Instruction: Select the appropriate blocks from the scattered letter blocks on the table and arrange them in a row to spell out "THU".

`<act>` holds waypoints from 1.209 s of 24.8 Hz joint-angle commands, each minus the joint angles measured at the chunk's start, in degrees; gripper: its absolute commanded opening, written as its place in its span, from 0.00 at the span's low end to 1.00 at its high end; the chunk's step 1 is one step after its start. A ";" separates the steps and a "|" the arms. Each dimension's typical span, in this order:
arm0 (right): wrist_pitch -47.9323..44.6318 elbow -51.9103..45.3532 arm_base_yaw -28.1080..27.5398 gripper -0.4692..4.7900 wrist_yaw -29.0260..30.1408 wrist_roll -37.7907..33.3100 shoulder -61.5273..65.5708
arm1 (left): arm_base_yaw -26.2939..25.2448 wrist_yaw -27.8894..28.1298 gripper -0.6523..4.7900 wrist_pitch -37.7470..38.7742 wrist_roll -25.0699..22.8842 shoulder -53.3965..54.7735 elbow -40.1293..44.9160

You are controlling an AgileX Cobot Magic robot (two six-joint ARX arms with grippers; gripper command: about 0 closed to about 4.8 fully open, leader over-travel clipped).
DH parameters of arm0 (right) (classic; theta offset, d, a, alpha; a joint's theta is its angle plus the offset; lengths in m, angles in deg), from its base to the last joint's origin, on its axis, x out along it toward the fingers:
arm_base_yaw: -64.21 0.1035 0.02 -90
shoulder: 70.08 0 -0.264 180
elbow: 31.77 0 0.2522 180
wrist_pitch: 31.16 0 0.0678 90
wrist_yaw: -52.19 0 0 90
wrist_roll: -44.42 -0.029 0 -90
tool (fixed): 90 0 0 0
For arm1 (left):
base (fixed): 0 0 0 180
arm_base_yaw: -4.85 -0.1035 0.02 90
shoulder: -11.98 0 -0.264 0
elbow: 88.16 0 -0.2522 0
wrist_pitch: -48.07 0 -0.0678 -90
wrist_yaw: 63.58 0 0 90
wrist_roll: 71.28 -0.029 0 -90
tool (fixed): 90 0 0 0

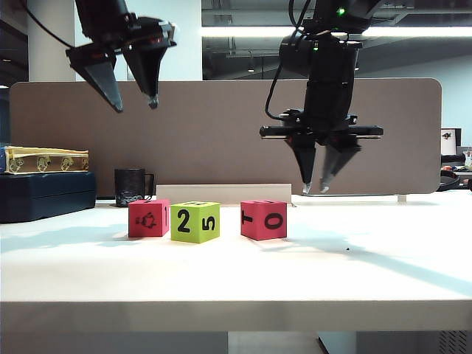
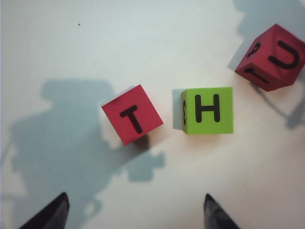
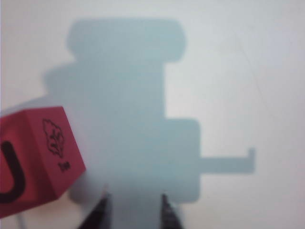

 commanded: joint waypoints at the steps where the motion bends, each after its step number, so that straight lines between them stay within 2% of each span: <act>1: -4.17 0.31 -0.11 0.16 0.11 1.44 -0.17 | 0.24 -0.50 0.78 0.48 0.13 -0.20 -0.09; 4: -5.64 0.31 -0.09 0.09 0.48 1.62 0.59 | 0.28 -2.03 0.78 0.39 0.17 -0.20 -0.09; 15: -7.23 0.31 0.26 0.09 6.58 1.57 7.13 | 0.26 -2.80 0.78 -0.11 0.15 -0.17 -0.09; 30: -10.97 0.31 4.55 0.09 9.75 1.60 7.15 | 0.26 -2.75 0.78 -1.05 0.09 -0.17 -0.09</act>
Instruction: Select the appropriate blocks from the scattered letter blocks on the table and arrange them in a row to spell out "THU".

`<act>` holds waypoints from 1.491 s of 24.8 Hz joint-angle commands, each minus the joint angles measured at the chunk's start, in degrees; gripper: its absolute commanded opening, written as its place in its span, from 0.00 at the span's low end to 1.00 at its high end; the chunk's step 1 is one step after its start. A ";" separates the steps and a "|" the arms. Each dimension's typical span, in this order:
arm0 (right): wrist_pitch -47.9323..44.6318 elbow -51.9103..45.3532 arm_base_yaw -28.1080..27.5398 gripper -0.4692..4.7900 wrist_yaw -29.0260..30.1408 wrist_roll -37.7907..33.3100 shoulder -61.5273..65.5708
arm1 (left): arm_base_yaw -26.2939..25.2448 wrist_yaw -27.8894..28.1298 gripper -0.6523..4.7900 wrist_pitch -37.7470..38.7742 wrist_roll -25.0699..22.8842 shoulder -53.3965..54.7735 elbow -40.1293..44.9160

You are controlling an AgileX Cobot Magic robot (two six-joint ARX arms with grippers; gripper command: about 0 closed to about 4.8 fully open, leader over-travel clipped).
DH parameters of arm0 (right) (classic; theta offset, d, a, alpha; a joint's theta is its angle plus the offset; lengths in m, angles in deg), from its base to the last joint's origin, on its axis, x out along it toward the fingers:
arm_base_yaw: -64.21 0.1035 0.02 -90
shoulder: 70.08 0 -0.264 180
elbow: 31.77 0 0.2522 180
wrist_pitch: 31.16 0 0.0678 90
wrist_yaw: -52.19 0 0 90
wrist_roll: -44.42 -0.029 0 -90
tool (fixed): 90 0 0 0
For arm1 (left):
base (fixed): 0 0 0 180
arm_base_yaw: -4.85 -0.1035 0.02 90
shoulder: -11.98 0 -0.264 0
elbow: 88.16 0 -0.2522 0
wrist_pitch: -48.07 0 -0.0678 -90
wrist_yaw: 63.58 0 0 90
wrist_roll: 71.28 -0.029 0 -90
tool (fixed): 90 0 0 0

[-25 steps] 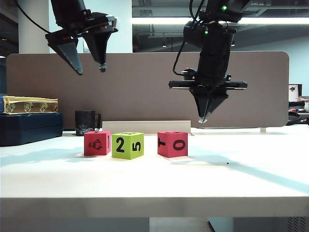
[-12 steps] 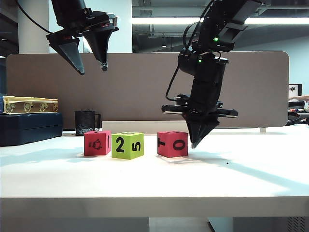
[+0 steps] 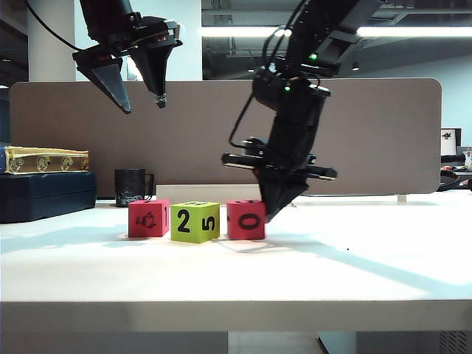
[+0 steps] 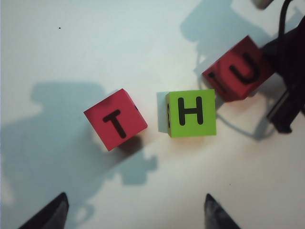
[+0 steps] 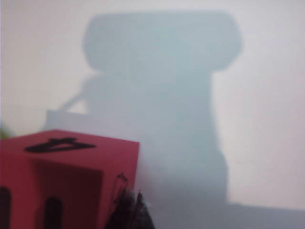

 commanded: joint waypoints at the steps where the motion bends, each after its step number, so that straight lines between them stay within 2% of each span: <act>1: -1.40 0.22 1.36 0.09 0.46 0.11 -0.22 | -0.07 -0.37 0.78 -0.59 0.09 -0.31 -0.20; 6: -0.83 0.22 2.36 0.09 0.39 0.09 -0.24 | -0.09 0.28 0.78 -0.33 -0.83 -0.31 -0.20; 9: 1.29 0.24 2.32 0.09 -1.79 0.09 -0.28 | -0.77 4.83 0.77 -0.83 -2.49 -0.11 -0.20; 13: 3.74 0.24 2.21 0.09 -4.46 0.11 -0.28 | -2.78 4.57 0.62 -1.97 -2.43 0.90 0.04; 16: 3.45 0.24 2.12 0.09 -4.15 0.11 -0.28 | -5.20 4.20 0.56 -1.97 -1.66 3.23 0.11; 20: 2.16 0.24 2.14 0.09 -4.07 0.09 -0.28 | -7.26 -0.42 0.55 -2.14 0.37 7.41 0.13; 22: 2.16 0.24 2.12 0.09 -4.07 0.09 -0.28 | -7.23 -1.01 0.55 -1.62 1.20 8.59 0.15; 25: 2.19 0.24 2.12 0.09 -4.07 0.11 -0.28 | -7.15 -3.89 0.55 3.21 1.92 9.62 0.15; 27: 2.23 0.24 2.12 0.09 -4.07 0.11 -0.28 | -6.64 -6.47 0.55 11.93 2.36 9.70 0.13; 28: 2.29 0.24 2.12 0.09 -4.07 0.11 -0.28 | -6.62 -7.34 0.55 13.99 2.21 9.68 0.13; 30: 2.71 0.24 2.12 0.09 -4.04 0.11 -0.28 | -6.51 -9.53 0.54 14.14 2.54 9.60 0.15; 35: 5.55 0.26 2.19 0.09 -3.96 0.11 -0.50 | -5.29 -13.29 0.43 11.67 2.54 9.84 0.17; 36: 6.97 0.26 2.19 0.09 -3.82 0.11 -0.83 | -3.85 -13.27 0.34 10.32 2.43 9.92 0.17; 37: 7.87 0.26 2.19 0.09 -3.76 0.11 -1.27 | -3.69 -13.29 0.30 9.77 2.32 9.92 0.17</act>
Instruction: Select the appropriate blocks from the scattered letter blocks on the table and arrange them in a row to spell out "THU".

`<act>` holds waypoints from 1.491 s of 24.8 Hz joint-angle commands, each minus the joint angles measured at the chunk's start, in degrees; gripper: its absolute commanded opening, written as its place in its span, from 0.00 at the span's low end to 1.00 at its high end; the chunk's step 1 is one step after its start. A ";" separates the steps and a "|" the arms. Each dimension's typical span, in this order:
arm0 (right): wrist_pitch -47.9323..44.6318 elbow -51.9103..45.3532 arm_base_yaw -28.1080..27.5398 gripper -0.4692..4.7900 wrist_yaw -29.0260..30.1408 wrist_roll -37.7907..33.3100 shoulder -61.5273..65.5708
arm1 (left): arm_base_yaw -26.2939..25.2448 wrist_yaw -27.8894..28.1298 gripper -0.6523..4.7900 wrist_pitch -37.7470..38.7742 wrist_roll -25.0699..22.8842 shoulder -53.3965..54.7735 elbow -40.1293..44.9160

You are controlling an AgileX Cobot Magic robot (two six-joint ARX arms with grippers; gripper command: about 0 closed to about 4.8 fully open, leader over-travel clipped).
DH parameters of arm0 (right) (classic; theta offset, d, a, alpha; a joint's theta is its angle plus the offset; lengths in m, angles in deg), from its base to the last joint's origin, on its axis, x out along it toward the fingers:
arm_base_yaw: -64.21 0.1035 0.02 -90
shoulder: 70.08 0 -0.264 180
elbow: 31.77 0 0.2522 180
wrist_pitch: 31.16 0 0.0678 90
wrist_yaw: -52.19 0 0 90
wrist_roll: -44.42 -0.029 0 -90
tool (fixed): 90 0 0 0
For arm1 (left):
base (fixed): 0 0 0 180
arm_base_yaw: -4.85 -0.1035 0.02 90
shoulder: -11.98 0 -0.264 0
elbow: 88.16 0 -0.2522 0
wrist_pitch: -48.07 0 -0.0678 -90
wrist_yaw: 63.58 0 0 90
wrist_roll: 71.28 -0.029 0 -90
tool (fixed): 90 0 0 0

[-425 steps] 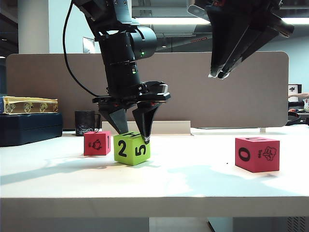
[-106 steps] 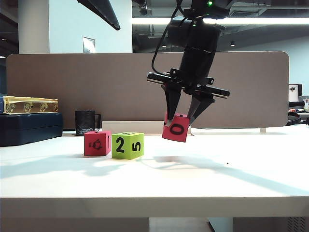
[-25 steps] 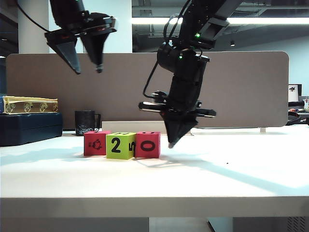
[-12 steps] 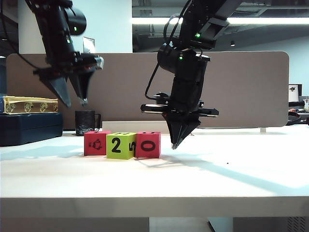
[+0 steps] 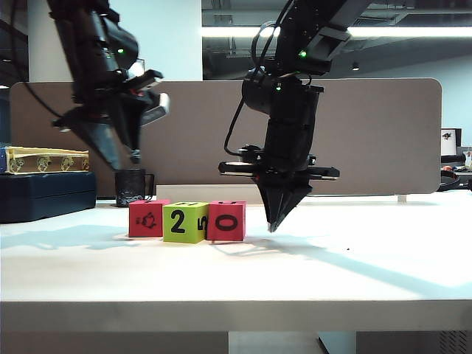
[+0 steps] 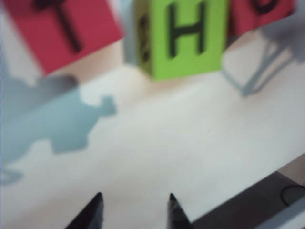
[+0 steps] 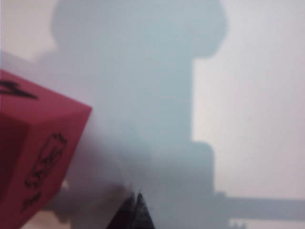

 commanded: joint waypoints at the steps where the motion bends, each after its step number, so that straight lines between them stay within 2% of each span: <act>1: 2.64 0.22 0.20 0.09 0.92 0.09 -1.53 | 2.03 -0.63 0.26 -2.73 -0.11 -0.13 -0.17; 4: 3.26 0.24 0.79 0.09 2.93 0.00 -4.07 | 4.50 -0.22 0.23 -5.33 -0.02 -0.13 -0.17; 11: 2.56 0.57 2.62 0.09 4.52 -0.61 -5.16 | 7.89 6.84 0.21 -6.58 0.59 -0.13 -0.17; 13: 1.55 0.52 3.26 0.09 4.52 -0.59 -5.05 | 8.28 6.82 0.21 -7.19 0.42 -0.13 -0.17; 18: 0.00 0.55 4.04 0.09 4.48 -0.59 -5.07 | 9.05 6.88 0.11 -7.41 0.44 -0.13 -0.11; 24: 2.34 0.55 2.97 0.09 0.90 -0.33 -5.20 | 8.83 7.02 0.11 -8.22 0.44 -0.13 3.85; 29: 3.82 0.55 0.35 0.09 1.09 -0.33 -5.20 | 9.11 5.35 0.11 -14.91 0.66 -0.13 10.86; 37: 4.31 0.55 -0.55 0.09 1.31 -0.09 -5.20 | 9.57 4.42 0.11 -20.76 2.01 -0.11 11.54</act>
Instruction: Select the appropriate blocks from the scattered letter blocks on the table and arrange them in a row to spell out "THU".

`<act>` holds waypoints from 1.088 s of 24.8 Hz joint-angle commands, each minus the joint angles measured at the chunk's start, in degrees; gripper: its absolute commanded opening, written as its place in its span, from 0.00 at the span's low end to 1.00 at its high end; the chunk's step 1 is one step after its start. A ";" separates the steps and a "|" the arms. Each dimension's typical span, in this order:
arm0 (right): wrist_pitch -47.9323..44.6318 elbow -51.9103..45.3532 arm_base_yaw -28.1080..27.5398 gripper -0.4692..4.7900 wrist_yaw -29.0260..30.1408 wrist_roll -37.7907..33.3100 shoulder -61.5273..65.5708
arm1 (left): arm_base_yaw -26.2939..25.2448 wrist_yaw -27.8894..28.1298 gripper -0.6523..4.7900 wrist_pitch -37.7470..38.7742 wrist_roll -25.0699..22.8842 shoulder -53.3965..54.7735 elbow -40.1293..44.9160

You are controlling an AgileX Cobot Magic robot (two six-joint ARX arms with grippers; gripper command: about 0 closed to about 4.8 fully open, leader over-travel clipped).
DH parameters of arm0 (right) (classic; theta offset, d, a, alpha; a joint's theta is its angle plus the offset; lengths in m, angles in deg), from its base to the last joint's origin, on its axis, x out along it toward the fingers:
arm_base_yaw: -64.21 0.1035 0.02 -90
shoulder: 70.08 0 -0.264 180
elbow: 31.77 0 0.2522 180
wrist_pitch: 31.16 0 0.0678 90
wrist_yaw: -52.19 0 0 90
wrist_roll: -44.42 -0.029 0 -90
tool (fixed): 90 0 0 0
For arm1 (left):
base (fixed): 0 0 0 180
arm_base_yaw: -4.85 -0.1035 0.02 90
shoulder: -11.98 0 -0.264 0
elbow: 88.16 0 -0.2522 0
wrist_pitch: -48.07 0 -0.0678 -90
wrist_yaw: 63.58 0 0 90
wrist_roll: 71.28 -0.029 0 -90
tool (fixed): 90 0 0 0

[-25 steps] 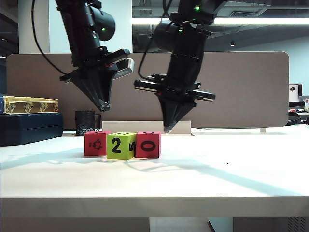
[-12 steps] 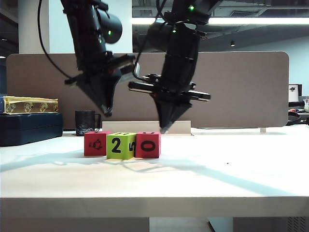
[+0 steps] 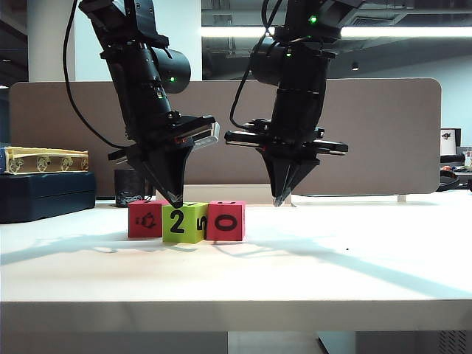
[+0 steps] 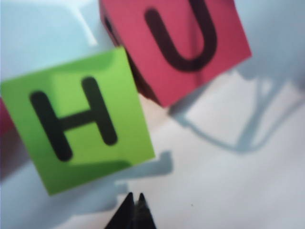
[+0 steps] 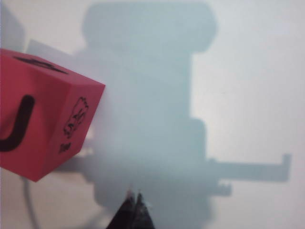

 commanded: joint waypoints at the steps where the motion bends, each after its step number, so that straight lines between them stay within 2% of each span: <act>1: -0.11 0.15 0.00 0.09 0.15 0.20 -0.39 | 0.20 -0.33 0.11 -1.01 1.29 -0.20 0.07; 12: -0.50 0.15 0.00 0.09 0.15 0.20 -0.39 | 1.40 -1.60 0.11 -1.18 1.64 3.17 0.15; 21: -0.48 0.15 -0.09 0.09 0.13 0.20 -0.39 | 1.53 -1.22 0.11 -4.83 1.36 3.85 0.15; 27: -0.07 0.15 -0.61 0.09 -0.13 0.15 -0.39 | 1.55 1.25 0.11 -7.63 0.94 3.87 0.15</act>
